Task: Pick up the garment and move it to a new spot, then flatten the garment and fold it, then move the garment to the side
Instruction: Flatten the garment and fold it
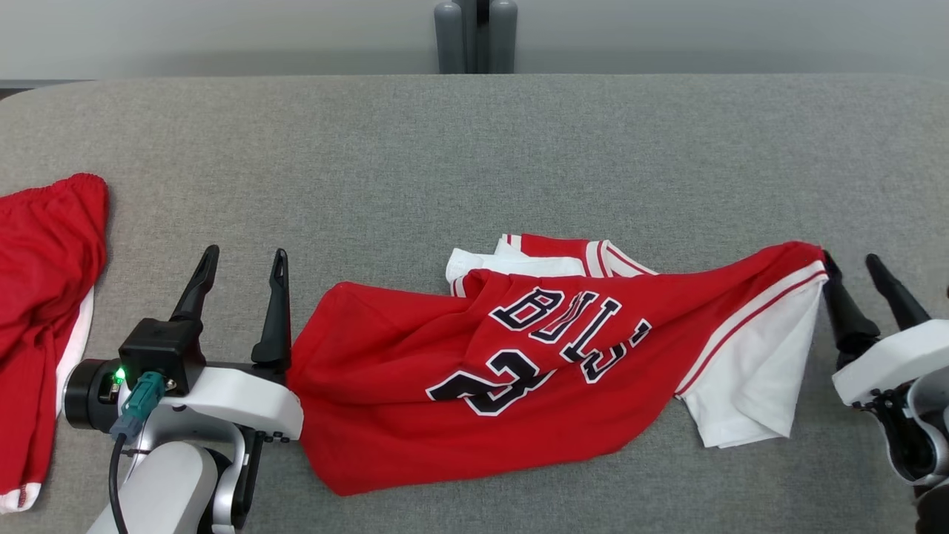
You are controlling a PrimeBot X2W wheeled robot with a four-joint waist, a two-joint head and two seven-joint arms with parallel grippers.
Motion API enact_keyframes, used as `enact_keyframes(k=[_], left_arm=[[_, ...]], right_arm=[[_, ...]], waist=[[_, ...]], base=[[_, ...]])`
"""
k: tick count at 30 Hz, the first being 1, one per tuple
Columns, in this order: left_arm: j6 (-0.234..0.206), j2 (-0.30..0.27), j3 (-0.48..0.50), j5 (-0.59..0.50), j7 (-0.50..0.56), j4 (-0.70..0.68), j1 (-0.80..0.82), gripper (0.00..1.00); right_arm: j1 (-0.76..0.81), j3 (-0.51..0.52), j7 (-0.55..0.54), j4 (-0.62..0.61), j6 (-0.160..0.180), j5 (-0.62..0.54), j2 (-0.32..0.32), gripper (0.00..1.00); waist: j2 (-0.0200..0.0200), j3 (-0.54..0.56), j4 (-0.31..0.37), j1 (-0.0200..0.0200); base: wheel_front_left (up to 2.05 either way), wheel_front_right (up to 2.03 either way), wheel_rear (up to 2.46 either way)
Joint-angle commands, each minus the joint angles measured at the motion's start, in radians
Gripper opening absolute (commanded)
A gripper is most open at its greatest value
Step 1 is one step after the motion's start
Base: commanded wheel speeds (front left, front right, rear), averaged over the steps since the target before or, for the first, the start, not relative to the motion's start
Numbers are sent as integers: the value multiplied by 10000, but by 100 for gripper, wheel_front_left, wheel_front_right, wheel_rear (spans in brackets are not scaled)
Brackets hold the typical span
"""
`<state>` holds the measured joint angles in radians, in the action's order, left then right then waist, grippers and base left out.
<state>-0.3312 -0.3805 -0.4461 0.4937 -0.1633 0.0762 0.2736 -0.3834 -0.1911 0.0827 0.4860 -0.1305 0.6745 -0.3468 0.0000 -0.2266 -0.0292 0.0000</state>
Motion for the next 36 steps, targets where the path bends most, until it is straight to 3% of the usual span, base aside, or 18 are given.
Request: enact_keyframes(k=[1, 6, 10, 15, 18, 26, 36], left_arm=[[-50, -56, 50, 23, -52, 13, 23, 100], [-206, -156, 207, 89, -129, -68, -212, 100], [-344, -329, 392, 139, -195, -208, -403, 100], [-585, -528, 639, 199, -222, -454, -697, 100], [-748, -650, 737, 197, -219, -645, -970, 100], [-1134, -814, 836, 210, -169, -1248, -1774, 100], [-1423, -841, 648, 180, -106, -1783, -2644, 100]], right_arm=[[41, 221, 409, 249, -4, -75, -210, 100], [481, 875, 1104, 212, -4, -267, -406, 100], [898, 2050, 1533, -273, -4, -798, -396, 100], [1463, 3561, 1716, -1754, -6, -2003, 188, 100], [1812, 3906, 1570, -3040, -6, -2822, 666, 100], [2966, 3316, 418, -6137, -4, -4462, 1886, 100], [4405, 2843, -431, -7194, -4, -5301, 2630, 100]], waist=[[0, 22, 50, 0], [0, 185, 211, 0], [0, 365, 352, 0], [0, 654, 469, 0], [0, 863, 485, 0], [0, 1434, 410, 0], [0, 1884, 233, 0]], base=[[0, 0, 0], [0, 0, 0], [0, 0, 0], [0, 0, 0], [0, 0, 0], [0, 0, 0], [0, 0, 0]])
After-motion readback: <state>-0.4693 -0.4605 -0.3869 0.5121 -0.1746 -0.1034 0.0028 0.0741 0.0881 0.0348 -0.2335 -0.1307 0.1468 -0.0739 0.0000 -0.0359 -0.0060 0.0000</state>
